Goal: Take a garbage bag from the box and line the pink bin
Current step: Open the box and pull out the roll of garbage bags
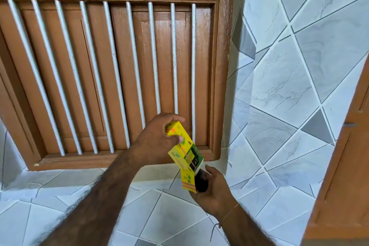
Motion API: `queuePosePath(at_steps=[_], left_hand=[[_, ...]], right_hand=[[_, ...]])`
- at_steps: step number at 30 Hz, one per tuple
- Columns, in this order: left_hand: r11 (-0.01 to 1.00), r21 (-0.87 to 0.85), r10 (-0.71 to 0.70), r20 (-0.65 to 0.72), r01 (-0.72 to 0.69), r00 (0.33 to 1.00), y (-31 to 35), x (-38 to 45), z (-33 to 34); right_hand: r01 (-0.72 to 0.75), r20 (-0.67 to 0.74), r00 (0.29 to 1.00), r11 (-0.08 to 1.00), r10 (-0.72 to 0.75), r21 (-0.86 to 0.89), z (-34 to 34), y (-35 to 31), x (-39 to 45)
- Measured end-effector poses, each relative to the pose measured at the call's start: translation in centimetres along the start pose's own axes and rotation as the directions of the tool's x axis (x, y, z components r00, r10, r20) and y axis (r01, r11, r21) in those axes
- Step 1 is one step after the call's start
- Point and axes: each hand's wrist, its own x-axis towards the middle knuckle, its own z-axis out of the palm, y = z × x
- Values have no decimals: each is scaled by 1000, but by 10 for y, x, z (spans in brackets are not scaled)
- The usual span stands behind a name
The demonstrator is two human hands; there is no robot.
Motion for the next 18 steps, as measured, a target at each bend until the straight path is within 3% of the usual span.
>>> queuePosePath(at_steps=[4, 6, 8, 11, 15, 18], left_hand=[[940, -316, -191, -176, 129, 966, -30, -1, -7], [828, -519, -376, -230, 214, 898, -66, -5, -7], [738, -608, -537, -265, 293, 801, -103, -13, 1], [662, -616, -686, -266, 427, 678, -143, -28, 34], [671, -513, -727, -310, 536, 613, -173, -28, 82], [711, -418, -702, -375, 565, 606, -161, -22, 94]], right_hand=[[94, -103, 990, 996, -93, 3, -18, -14, 3], [168, -175, 970, 986, -170, -26, -29, -27, -1], [250, -246, 935, 967, -254, -46, -38, -43, -7], [337, -304, 884, 934, -356, -115, -46, -63, -16], [342, -271, 889, 929, -369, -141, -42, -68, -28], [331, -221, 913, 940, -342, -83, -34, -61, -36]])
